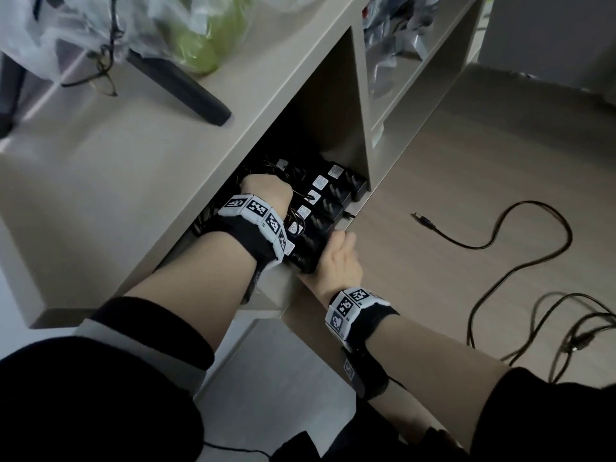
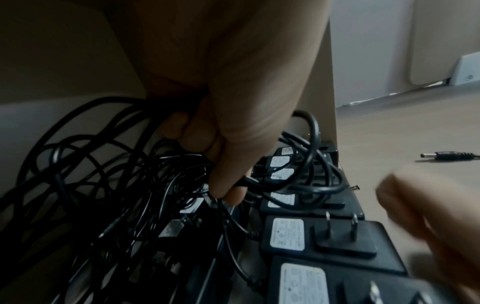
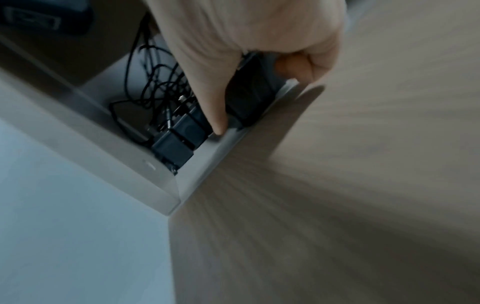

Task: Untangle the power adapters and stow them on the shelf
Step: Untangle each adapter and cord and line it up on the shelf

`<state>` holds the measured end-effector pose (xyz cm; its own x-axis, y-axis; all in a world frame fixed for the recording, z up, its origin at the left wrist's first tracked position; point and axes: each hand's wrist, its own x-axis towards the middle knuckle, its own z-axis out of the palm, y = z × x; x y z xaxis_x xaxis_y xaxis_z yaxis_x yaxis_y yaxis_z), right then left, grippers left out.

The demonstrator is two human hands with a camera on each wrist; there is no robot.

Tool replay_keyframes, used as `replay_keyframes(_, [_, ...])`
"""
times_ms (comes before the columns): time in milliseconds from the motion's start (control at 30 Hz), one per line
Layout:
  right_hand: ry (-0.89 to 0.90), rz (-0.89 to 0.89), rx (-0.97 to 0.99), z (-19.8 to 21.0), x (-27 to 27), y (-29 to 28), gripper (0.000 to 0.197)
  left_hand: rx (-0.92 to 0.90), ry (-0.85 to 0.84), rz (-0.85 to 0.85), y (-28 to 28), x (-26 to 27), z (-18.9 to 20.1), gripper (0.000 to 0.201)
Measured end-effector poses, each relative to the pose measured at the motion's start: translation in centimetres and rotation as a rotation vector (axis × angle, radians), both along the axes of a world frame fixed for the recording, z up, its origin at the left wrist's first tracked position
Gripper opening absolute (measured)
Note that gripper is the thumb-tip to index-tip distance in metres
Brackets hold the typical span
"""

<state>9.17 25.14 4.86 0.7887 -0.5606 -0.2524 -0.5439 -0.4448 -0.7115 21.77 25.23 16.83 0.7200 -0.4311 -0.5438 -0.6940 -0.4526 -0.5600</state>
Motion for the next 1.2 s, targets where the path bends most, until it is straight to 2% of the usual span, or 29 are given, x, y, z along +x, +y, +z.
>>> replay_keyframes(100, [0.224,0.056,0.214,0.3,0.7,-0.5,0.075,-0.032,0.026,0.064,0.1,0.4,-0.3,0.021])
replay_keyframes(167, [0.277,0.071,0.364,0.3,1.1,-0.7,0.074,-0.12,0.027,0.144,0.2,0.6,-0.3,0.02])
replay_keyframes(300, [0.223,-0.061,0.779,-0.5,2.0,-0.5,0.045,-0.533,-0.003,0.375,0.1,1.2,0.4,0.033])
replay_keyframes(367, [0.215,-0.106,0.855,-0.5,2.2,-0.3,0.048,-0.677,-0.022,0.466,-0.1,1.4,0.7,0.039])
replay_keyframes(433, [0.205,-0.126,0.869,-0.7,2.5,-0.2,0.053,-0.678,-0.054,0.49,0.0,1.6,0.4,0.05])
replay_keyframes(500, [0.203,-0.116,0.867,-0.9,2.6,-0.2,0.054,-0.593,-0.072,0.507,0.5,1.5,-0.1,0.063])
replay_keyframes(600, [0.231,-0.025,0.908,-0.9,2.6,-0.9,0.061,-0.502,-0.033,0.588,1.0,1.2,-0.5,0.069])
replay_keyframes(667, [0.252,0.059,0.922,-0.7,2.6,-1.6,0.064,-0.52,-0.013,0.651,1.0,1.3,-0.6,0.072])
replay_keyframes(800, [0.298,0.128,0.79,-0.3,2.3,-3.1,0.045,-0.573,0.006,0.753,1.4,1.4,-0.2,0.095])
replay_keyframes(867, [0.316,0.18,0.725,0.0,2.2,-3.9,0.035,-0.57,-0.024,0.74,1.7,1.1,-0.1,0.098])
replay_keyframes(1000, [0.344,0.251,0.605,0.3,1.7,-5.2,0.022,-0.579,-0.069,0.571,1.5,0.8,0.7,0.085])
replay_keyframes(1133, [0.324,0.205,0.519,0.4,0.2,-6.4,0.021,-0.609,0.036,0.609,0.0,-0.1,2.7,0.104])
replay_keyframes(1200, [0.333,0.18,0.489,1.1,-0.8,-7.2,0.023,-0.592,0.077,0.59,-1.2,-1.4,3.4,0.1])
